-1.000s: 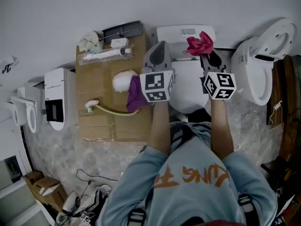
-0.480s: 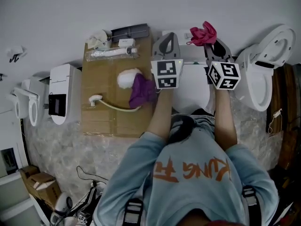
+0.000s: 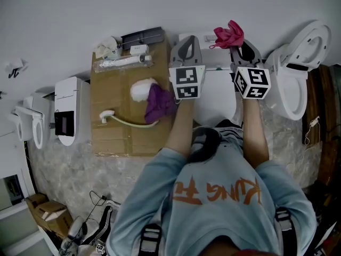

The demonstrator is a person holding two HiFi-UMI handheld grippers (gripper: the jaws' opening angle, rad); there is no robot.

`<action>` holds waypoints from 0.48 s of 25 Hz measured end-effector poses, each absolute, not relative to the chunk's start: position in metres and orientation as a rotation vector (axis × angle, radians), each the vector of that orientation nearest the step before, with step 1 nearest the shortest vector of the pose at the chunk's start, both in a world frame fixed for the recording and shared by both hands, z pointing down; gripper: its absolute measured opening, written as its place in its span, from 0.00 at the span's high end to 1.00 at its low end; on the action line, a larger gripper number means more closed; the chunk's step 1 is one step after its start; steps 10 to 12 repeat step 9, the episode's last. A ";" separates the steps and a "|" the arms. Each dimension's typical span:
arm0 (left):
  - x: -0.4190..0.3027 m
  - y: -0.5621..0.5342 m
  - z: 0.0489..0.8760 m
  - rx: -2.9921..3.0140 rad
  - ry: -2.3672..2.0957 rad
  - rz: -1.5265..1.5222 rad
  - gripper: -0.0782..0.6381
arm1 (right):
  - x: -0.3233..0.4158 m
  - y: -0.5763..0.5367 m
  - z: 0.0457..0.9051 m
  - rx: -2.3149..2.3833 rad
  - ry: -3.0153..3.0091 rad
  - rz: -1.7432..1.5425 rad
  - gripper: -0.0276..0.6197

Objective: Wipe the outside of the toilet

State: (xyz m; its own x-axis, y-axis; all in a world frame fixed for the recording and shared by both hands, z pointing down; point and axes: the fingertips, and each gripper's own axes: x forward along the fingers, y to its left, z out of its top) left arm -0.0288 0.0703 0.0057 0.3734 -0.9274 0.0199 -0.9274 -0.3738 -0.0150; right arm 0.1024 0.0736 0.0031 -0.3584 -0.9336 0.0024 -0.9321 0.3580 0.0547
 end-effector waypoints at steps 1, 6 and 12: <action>-0.030 0.070 0.006 -2.603 1.756 -0.039 0.85 | 0.102 0.074 0.003 1.765 -2.559 -0.070 0.82; -0.034 0.068 0.010 -2.606 1.765 -0.037 0.85 | 0.103 0.073 0.004 1.770 -2.556 -0.077 0.82; -0.038 0.067 0.012 -2.603 1.776 -0.045 0.85 | 0.101 0.073 0.003 1.765 -2.557 -0.081 0.82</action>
